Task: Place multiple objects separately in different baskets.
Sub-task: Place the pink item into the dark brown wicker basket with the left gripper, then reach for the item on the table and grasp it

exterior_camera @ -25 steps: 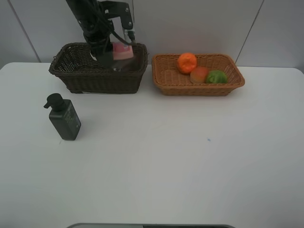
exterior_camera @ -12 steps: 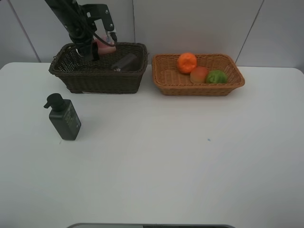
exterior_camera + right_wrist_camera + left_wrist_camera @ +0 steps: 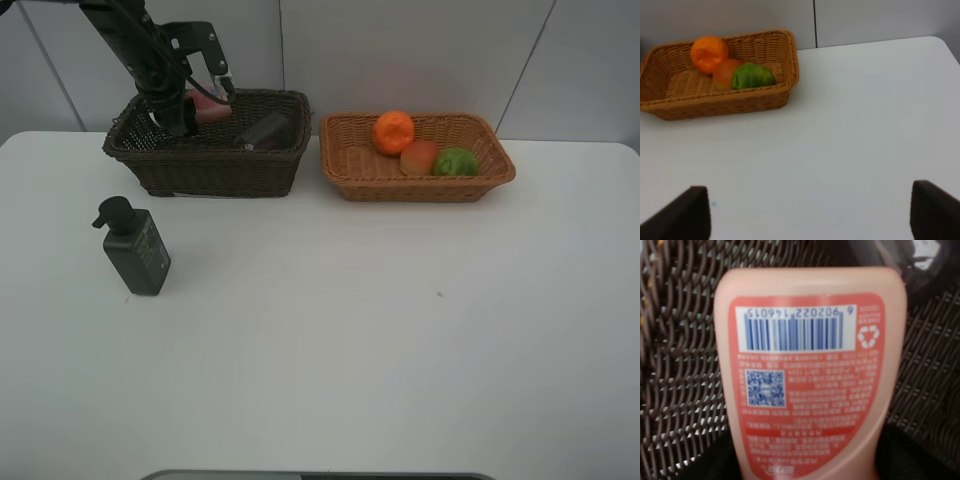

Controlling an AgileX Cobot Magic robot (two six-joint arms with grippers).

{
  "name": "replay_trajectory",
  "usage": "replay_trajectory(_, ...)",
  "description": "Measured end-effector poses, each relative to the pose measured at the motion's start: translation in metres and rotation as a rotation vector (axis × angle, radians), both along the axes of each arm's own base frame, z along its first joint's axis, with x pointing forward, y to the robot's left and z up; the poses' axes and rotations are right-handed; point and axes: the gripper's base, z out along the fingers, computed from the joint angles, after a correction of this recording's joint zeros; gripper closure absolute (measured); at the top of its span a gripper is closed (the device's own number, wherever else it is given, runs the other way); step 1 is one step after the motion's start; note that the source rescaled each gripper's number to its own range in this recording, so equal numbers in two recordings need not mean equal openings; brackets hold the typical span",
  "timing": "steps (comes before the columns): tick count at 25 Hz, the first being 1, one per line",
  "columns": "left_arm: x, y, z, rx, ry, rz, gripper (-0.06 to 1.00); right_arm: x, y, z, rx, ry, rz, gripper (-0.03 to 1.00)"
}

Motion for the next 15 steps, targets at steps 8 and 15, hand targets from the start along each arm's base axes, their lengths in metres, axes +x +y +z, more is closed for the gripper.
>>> replay_trajectory(8,0.0031,-0.0008,0.0016,-0.012,-0.038,0.004,0.07,0.0000,0.0000,0.0000,0.000,0.000,0.000,0.09)
replay_trajectory(15,-0.0030,0.0001,0.0019,-0.090,0.041,0.201,0.06,0.0000,0.0000,0.0000,0.000,0.000,0.000,0.09)
